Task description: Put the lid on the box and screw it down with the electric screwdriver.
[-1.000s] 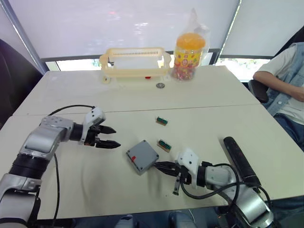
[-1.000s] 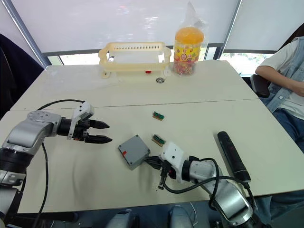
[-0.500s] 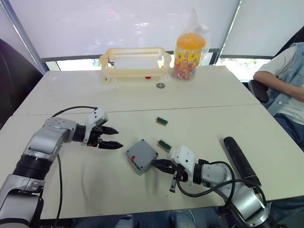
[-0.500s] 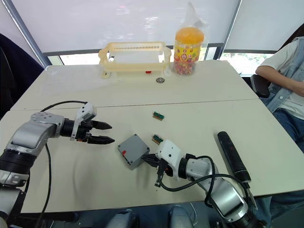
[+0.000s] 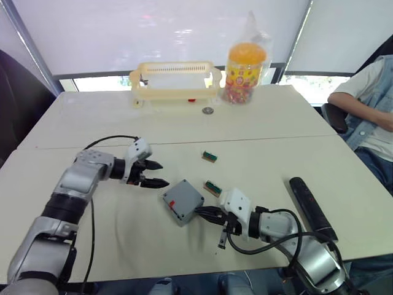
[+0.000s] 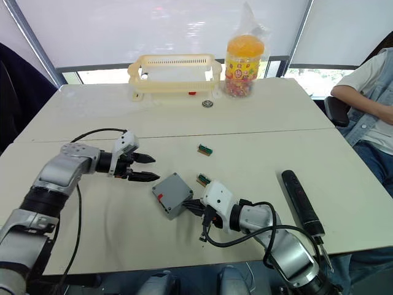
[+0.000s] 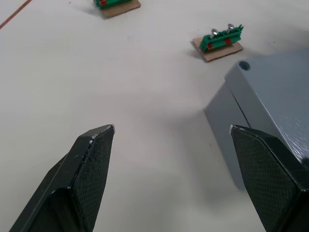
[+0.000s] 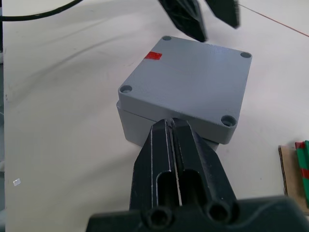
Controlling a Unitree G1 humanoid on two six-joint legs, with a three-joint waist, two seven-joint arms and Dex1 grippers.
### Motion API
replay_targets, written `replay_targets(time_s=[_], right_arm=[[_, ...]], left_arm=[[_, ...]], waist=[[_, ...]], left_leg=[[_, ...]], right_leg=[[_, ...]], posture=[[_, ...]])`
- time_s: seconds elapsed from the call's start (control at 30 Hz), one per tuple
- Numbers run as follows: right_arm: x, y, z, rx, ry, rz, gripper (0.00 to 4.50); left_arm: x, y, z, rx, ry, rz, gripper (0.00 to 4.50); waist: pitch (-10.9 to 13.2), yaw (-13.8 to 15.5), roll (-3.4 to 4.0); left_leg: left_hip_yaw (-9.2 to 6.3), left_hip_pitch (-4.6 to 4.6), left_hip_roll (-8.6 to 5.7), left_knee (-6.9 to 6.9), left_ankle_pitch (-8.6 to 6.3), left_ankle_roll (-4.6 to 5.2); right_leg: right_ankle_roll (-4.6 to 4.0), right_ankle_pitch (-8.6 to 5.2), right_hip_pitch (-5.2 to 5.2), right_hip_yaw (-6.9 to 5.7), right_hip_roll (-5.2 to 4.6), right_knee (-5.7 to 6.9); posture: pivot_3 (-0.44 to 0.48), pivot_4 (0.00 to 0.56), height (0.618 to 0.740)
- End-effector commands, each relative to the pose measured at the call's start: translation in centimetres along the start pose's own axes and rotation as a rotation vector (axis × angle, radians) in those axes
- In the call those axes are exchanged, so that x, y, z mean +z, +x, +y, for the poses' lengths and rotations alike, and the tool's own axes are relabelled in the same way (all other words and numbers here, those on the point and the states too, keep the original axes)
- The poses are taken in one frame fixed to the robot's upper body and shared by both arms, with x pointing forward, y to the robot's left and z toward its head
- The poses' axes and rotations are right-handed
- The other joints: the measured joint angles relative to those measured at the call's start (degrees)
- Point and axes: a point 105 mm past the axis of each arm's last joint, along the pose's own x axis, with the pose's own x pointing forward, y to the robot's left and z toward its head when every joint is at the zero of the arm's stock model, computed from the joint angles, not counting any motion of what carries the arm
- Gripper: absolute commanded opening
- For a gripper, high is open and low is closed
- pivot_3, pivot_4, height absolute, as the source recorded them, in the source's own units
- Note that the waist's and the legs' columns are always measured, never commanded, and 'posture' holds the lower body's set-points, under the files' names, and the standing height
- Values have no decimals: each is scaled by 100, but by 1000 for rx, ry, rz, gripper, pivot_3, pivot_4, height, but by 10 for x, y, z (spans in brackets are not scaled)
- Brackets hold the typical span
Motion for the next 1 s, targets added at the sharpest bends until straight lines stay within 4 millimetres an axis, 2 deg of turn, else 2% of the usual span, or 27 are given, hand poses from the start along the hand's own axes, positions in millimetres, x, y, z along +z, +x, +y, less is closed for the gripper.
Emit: replay_targets(time_s=[0.03, 0.43, 1.0], right_arm=[[11, 1, 1, 2, -30, -38, 41], [15, 5, 3, 6, -29, -50, 41], [16, 6, 7, 23, -36, -55, 41]], left_arm=[[9, -1, 4, 1, 48, -9, 3945], [15, 5, -5, -60, 52, -25, 3945], [9, 4, -16, -91, 42, -11, 3945]], waist=[[0, -5, 0], [0, 8, 0], [0, 2, 0]], left_leg=[[0, 0, 0, 0, 0, 0], [-2, -2, 1, 0, 0, 0], [-2, 0, 1, 0, 0, 0]], right_leg=[[0, 0, 0, 0, 0, 0], [0, 0, -1, 0, 1, 0], [0, 0, -1, 0, 2, 1]], posture=[[0, 150, 740], [0, 150, 740], [0, 150, 740]])
